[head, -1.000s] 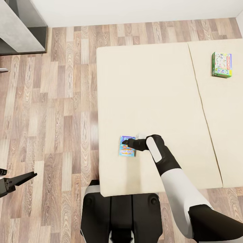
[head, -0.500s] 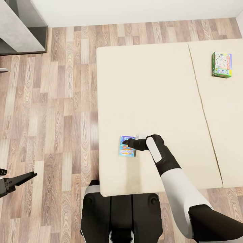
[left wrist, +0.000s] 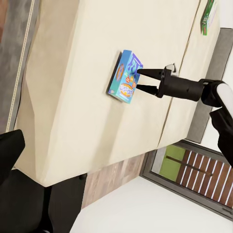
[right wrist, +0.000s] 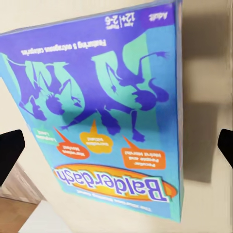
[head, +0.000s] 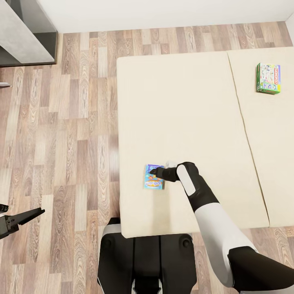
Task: Put all the toys in the child's room - the three board games (two on the bed and one on the table), the two jigsaw puzzles on the table, and the tennis ball on the table - inside the toy box on the table in the child's room.
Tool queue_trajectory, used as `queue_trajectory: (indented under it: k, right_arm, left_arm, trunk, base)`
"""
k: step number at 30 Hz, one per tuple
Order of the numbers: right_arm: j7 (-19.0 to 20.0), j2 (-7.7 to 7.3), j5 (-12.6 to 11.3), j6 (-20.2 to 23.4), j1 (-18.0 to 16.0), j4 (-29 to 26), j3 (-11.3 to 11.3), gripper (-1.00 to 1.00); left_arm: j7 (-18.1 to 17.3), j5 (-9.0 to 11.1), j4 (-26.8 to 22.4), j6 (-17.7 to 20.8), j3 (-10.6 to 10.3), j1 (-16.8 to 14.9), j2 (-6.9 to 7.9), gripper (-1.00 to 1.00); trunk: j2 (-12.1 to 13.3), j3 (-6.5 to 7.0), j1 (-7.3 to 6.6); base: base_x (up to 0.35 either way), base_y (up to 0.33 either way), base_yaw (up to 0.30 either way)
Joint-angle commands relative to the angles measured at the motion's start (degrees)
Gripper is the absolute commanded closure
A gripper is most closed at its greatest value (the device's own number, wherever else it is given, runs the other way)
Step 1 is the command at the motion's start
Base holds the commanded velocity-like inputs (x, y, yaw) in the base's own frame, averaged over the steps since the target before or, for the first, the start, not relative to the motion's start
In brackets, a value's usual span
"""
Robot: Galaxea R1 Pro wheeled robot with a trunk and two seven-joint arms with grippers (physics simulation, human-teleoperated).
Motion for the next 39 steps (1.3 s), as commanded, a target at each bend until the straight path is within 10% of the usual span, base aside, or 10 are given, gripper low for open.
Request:
queue_trajectory:
  k: [1,39]
  right_arm:
    - [-0.8,0.0,-0.6,0.1,0.0,-0.1,0.1,-1.0]
    - [-1.3,0.0,-0.7,0.1,-0.1,-0.1,0.3,-1.0]
  left_arm:
    - [-0.3,-0.1,0.0,0.6,0.0,0.0,0.01,-1.0]
    - [-0.3,-0.1,0.0,0.6,0.0,0.0,0.01,-1.0]
  trunk:
    - [-0.1,-0.06,0.03]
    - [-0.1,-0.06,0.03]
  base:
    - [0.0,0.0,0.0]
    - [0.0,0.012,0.0]
